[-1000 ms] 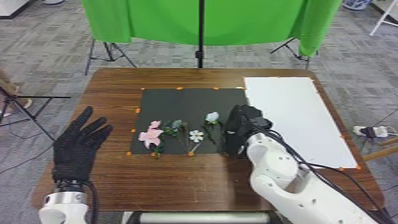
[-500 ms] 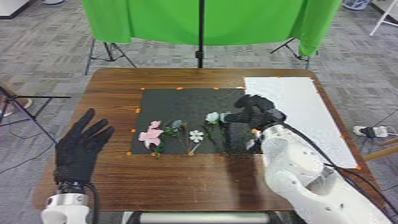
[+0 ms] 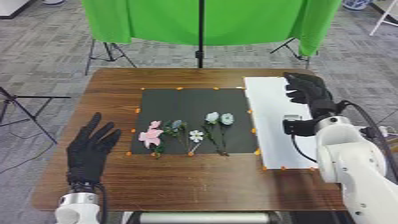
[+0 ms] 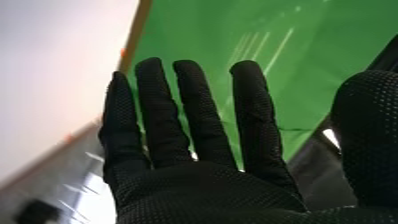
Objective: Arrange flowers
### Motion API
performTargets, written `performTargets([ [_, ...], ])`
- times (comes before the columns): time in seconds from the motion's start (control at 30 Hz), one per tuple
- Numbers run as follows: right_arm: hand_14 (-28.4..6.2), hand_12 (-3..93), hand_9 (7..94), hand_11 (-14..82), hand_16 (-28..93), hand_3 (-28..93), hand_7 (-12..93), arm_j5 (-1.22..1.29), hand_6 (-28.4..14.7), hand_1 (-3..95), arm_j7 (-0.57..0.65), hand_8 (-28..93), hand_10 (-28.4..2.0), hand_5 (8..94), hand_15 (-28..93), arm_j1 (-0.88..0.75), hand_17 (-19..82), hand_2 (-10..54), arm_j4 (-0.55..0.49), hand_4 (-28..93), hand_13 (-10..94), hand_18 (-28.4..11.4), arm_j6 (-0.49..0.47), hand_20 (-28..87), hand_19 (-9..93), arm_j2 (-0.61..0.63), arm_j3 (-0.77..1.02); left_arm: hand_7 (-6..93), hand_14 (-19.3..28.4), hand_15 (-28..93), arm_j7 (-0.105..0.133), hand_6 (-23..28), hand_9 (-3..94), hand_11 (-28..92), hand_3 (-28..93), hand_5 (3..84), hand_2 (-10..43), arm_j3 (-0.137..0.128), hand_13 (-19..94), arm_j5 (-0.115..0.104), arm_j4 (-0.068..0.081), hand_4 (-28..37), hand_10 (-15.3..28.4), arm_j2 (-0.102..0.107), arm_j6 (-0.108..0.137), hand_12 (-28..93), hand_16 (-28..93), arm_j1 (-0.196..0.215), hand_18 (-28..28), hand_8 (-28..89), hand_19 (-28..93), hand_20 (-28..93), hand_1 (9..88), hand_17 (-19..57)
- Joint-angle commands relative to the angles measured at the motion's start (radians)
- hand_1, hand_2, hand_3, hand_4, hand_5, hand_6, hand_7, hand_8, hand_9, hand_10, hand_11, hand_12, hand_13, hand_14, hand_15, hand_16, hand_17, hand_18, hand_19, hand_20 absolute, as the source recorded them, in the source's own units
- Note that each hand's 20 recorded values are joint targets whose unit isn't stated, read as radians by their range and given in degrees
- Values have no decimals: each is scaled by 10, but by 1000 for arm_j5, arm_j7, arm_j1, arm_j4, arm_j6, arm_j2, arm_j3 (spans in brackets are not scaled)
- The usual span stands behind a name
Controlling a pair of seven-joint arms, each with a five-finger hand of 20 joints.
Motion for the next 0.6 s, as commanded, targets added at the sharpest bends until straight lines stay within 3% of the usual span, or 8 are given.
performTargets([
  [0.03,-208,132,457,116,140,761,116,415,24,194,-47,-118,-170,465,294,-21,62,15,19,-283,333,-241,-18,266,562,-8,-31,110,243,510,17,51,312,223,744,328,94,35,232,-4,32,-274,178,48,52,130,-68,-19,232,-92,465,264,223,-90],
  [0.07,-208,132,451,112,142,761,115,423,26,194,-63,-118,-169,459,289,-24,60,16,21,-283,330,-241,-24,266,559,-11,-29,109,241,503,15,51,310,222,744,328,94,33,230,5,35,-276,177,48,51,131,-67,-21,231,-92,460,261,223,-91],
  [0.13,-207,132,440,100,148,764,113,440,29,188,-87,-116,-166,451,256,-42,55,16,20,-283,324,-243,-43,258,536,-18,-13,107,233,469,37,48,304,209,745,326,94,43,229,-21,41,-280,171,57,49,129,-64,-25,228,-91,439,245,219,-92],
  [0.17,-206,133,436,94,158,764,113,447,31,185,-97,-115,-163,449,240,-47,53,17,17,-283,322,-243,-36,254,526,-15,-13,107,230,450,37,46,301,202,745,324,94,44,226,-21,41,-281,167,56,51,127,-63,-25,227,-91,432,238,216,-93],
  [0.2,-206,134,434,90,165,763,113,443,31,182,-97,-115,-161,448,224,-55,49,19,13,-283,320,-244,-23,250,514,-17,-9,107,226,433,56,45,300,194,747,324,93,59,225,-37,41,-281,165,81,64,125,-58,-28,226,-92,428,232,214,-93],
  [0.3,-207,133,433,84,176,764,114,463,35,175,-114,-116,-158,446,207,-73,43,21,9,-283,320,-246,-32,246,503,-18,7,106,222,409,58,42,297,187,744,322,94,62,220,-38,43,-282,161,80,55,126,-47,-31,223,-92,418,218,210,-96],
  [0.47,-208,133,433,75,186,763,113,467,38,171,-137,-116,-153,442,192,-100,41,25,3,-283,324,-248,-42,244,497,-24,29,106,217,380,50,33,295,175,745,309,93,49,221,-19,40,-283,155,64,45,124,-34,-27,220,-93,408,202,208,-96],
  [0.6,-208,133,434,72,192,764,109,473,45,168,-147,-117,-148,424,187,-115,41,28,1,-283,327,-248,-57,244,495,-29,42,109,213,364,76,27,295,171,745,300,92,62,222,-40,36,-283,152,95,53,123,-30,-30,221,-95,404,194,206,-98],
])
